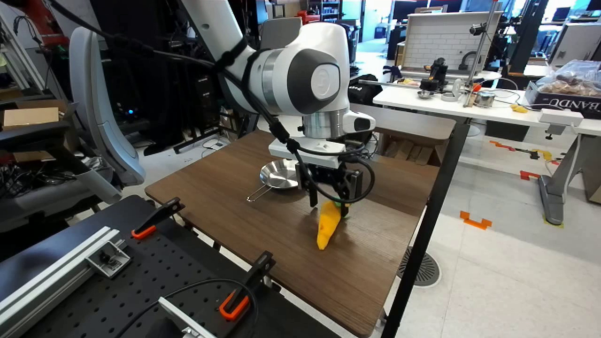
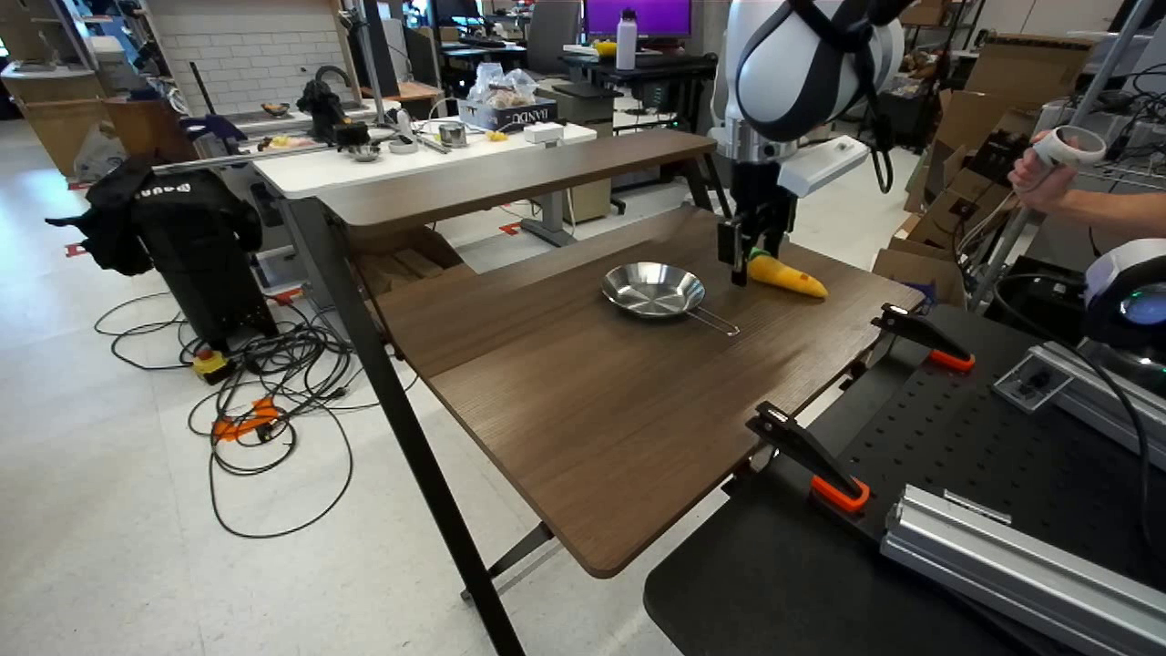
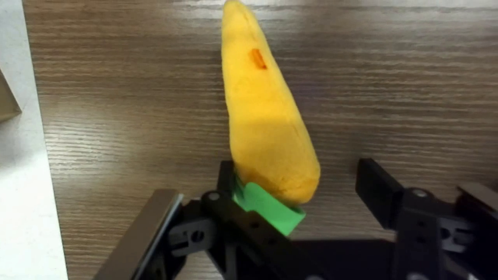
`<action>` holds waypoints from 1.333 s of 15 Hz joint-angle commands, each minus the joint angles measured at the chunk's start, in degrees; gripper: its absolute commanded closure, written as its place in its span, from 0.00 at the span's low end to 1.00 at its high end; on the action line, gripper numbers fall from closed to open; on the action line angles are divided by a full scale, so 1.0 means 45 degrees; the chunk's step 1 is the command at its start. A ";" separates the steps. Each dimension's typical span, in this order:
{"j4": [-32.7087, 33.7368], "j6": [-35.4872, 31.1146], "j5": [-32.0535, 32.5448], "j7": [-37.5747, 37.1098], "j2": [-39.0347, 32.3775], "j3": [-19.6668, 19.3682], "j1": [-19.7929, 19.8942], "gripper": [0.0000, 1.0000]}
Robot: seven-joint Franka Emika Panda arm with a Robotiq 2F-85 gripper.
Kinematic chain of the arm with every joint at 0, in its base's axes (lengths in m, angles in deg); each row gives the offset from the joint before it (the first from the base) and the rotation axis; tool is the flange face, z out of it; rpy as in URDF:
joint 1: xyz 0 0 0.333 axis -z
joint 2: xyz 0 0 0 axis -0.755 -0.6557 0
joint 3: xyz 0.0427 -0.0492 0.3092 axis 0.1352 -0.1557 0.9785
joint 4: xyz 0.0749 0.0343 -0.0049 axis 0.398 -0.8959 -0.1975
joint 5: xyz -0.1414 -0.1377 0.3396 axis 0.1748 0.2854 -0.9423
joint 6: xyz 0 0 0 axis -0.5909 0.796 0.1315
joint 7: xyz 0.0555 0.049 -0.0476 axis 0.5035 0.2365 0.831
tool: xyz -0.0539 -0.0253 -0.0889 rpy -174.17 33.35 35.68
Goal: Put the carrot plushie in the pan
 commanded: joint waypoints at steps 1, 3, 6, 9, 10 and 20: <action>-0.0385 -0.0546 -0.0348 0.0537 0.0193 0.0127 0.0247 0.51; -0.0476 -0.0613 -0.0343 0.0572 0.0238 0.0113 0.0288 0.66; -0.0529 -0.0594 -0.0349 0.0583 0.0331 0.0112 0.0305 0.87; -0.0608 -0.0532 -0.0317 0.0538 0.0460 0.0085 0.0249 0.96; -0.0670 -0.0530 -0.0307 0.0526 0.0547 0.0084 0.0229 0.96; -0.1021 0.0004 -0.0489 0.0513 0.2139 0.0583 -0.0048 0.96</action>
